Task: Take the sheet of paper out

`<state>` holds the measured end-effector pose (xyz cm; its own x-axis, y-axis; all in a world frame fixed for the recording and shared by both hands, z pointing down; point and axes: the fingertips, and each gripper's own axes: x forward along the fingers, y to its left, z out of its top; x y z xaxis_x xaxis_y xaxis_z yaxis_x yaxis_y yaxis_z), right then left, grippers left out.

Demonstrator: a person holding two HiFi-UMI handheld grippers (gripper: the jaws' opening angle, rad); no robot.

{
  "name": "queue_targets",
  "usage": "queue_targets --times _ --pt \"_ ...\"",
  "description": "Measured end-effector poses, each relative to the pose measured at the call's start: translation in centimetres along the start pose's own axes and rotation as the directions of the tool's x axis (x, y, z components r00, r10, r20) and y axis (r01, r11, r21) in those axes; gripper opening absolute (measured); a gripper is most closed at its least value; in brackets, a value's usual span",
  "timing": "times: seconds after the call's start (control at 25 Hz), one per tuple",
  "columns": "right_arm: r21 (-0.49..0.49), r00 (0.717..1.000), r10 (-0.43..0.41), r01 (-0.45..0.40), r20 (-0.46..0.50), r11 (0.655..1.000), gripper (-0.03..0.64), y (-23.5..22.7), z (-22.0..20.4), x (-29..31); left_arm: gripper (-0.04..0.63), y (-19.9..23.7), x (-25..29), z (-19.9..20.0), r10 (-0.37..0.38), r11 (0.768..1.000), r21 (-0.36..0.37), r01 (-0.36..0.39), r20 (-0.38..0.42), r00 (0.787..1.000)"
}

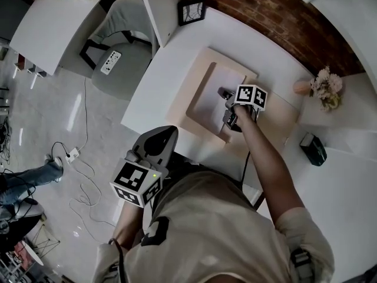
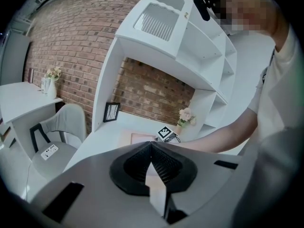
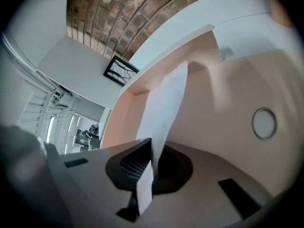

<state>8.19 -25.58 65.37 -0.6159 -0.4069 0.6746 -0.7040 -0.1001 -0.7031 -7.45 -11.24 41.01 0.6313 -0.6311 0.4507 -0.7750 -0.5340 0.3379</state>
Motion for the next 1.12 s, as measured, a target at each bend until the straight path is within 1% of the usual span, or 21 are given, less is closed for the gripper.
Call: queue_targets --times 0.2,0.48,0.76,0.96,1.12 --pt "-0.022 1.0 -0.02 0.02 0.001 1.0 0.028 -0.1 0.0 0.1 0.015 -0.3 -0.5 -0.3 0.011 1.0 0.001 -0.011 0.001 1.0" --pt "-0.014 0.999 -0.049 0.049 0.006 0.999 0.028 -0.4 0.2 -0.2 0.015 -1.4 -0.1 -0.2 -0.012 1.0 0.009 0.012 -0.003 1.0" --pt "0.015 0.997 -0.072 0.072 0.001 0.997 0.028 -0.7 0.2 -0.4 0.015 -1.1 -0.6 -0.3 -0.003 1.0 0.01 0.003 0.002 1.0" --pt "0.015 0.997 -0.081 0.081 0.01 0.997 0.028 -0.8 0.0 -0.9 0.015 -1.4 -0.9 -0.2 -0.016 1.0 0.019 0.016 0.008 1.0" --pt "-0.005 0.997 -0.08 0.08 0.024 0.997 0.028 -0.8 0.3 -1.5 0.015 -1.5 -1.0 -0.3 -0.018 1.0 0.023 0.018 0.011 1.0"
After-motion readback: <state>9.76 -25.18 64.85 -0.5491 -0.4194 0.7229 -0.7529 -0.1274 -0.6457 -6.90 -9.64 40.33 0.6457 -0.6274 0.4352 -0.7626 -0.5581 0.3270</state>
